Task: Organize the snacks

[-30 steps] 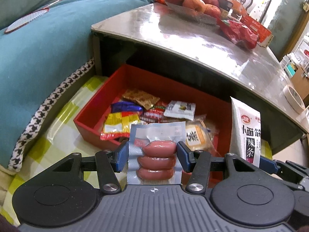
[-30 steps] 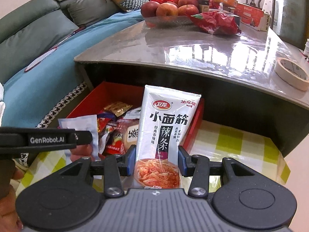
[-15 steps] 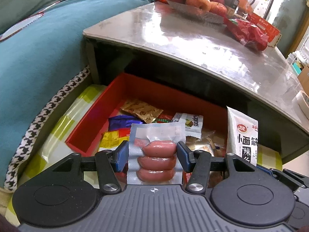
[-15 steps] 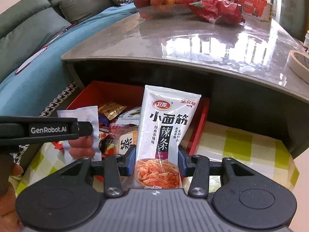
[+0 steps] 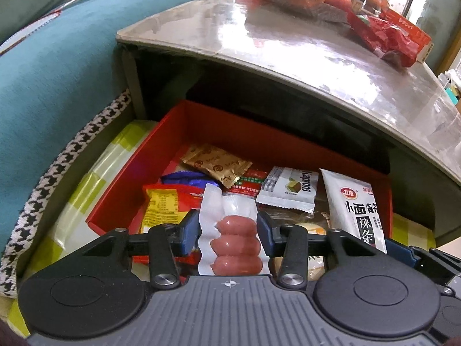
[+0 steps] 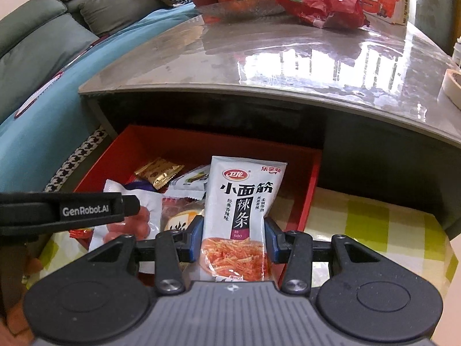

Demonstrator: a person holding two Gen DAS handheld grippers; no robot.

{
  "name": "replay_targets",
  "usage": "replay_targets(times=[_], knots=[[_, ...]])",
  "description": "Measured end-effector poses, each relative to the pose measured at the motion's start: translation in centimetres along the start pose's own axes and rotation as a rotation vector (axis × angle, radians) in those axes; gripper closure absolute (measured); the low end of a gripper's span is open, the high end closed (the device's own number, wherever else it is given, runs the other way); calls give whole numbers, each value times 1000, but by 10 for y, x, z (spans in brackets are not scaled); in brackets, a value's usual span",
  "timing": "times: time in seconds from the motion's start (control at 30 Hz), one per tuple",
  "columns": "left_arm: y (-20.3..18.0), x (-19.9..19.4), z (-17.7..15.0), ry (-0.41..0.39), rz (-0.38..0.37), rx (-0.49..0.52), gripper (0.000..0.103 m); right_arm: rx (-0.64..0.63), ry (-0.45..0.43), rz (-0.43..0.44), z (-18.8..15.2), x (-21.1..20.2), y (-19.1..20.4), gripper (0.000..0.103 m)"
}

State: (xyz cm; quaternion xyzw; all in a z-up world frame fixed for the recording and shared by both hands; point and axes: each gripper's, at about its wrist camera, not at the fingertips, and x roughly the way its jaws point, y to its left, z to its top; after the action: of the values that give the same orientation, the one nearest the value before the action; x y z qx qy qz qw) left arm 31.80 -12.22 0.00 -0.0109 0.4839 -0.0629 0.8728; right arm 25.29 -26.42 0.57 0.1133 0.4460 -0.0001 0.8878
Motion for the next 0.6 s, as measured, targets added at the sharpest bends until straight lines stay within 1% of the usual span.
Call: replay_targets(times=[0.1, 0.27, 0.3, 0.37, 0.43, 0.5, 0.6], knots=[[1, 1, -1, 0, 3, -2, 51, -4, 8, -5, -1, 3, 1, 55], [2, 0, 0, 4, -4, -7, 44, 6, 7, -18, 0, 4, 0, 51], [3, -1, 1, 2, -6, -10, 44, 11, 2, -17, 1, 4, 0, 50], [4, -3, 1, -3, -4, -14, 40, 14, -5, -16, 2, 2, 0, 43], [6, -5, 2, -10, -4, -18, 38, 10, -12, -9, 4, -1, 2, 33], [7, -8, 2, -16, -4, -22, 33, 10, -21, -5, 5, -4, 3, 33], [8, -15, 1, -29, 2, -19, 31, 8, -39, -1, 7, -11, 5, 33]])
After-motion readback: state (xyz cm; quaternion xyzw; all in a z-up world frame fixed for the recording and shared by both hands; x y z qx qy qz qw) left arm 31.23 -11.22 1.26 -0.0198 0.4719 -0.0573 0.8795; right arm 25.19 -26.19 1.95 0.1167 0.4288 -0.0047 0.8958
